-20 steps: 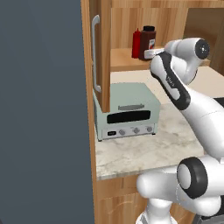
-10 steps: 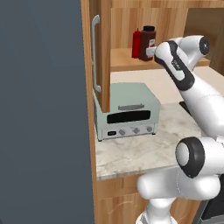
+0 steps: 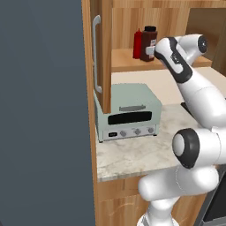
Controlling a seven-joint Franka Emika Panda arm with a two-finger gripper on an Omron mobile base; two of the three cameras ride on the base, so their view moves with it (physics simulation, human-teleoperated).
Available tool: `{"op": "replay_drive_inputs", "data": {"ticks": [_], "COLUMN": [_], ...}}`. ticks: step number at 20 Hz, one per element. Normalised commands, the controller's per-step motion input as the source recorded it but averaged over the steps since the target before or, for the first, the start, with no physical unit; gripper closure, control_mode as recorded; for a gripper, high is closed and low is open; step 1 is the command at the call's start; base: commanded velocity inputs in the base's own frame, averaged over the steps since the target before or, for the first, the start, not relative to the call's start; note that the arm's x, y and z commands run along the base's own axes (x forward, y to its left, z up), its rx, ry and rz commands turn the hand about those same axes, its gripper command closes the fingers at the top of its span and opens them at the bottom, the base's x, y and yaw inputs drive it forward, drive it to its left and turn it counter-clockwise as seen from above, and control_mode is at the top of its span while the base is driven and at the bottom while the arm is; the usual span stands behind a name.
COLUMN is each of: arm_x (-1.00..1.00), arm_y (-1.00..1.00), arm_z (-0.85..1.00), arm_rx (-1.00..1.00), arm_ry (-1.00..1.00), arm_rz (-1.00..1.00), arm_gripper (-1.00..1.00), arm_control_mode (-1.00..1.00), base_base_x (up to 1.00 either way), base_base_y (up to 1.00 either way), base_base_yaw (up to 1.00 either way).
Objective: Collect the paprika, ketchup, and shaker from the cabinet and place them next to the stove.
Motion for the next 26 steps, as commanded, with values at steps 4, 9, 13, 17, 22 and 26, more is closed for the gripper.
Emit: {"op": "replay_drive_inputs", "data": {"ticks": [4,9,13,17,22,26], "arm_x": [0.21,0.25,0.22,0.12,0.0,0.05], "arm_y": [0.06,0.04,0.02,0.05,0.09,0.21], "arm_z": [0.0,0.0,0.0,-0.01,-0.04,-0.05], "arm_rx": [-0.01,0.0,0.0,-0.01,-0.02,-0.03], "arm_ry": [0.05,0.04,0.03,0.04,0.02,0.02], "arm_rz": [0.0,0.0,0.0,0.01,0.02,0.02], "arm_gripper": [-1.0,-1.0,-1.0,-1.0,-1.0,1.0], "arm_control_mode": [-1.0,-1.0,-1.0,-1.0,-1.0,-1.0], "base_base_x": [0.0,0.0,0.0,0.0,0.0,0.0], "base_base_y": [0.0,0.0,0.0,0.0,0.0,0.0], "base_base_yaw": [0.0,0.0,0.0,0.0,0.0,0.0]}}
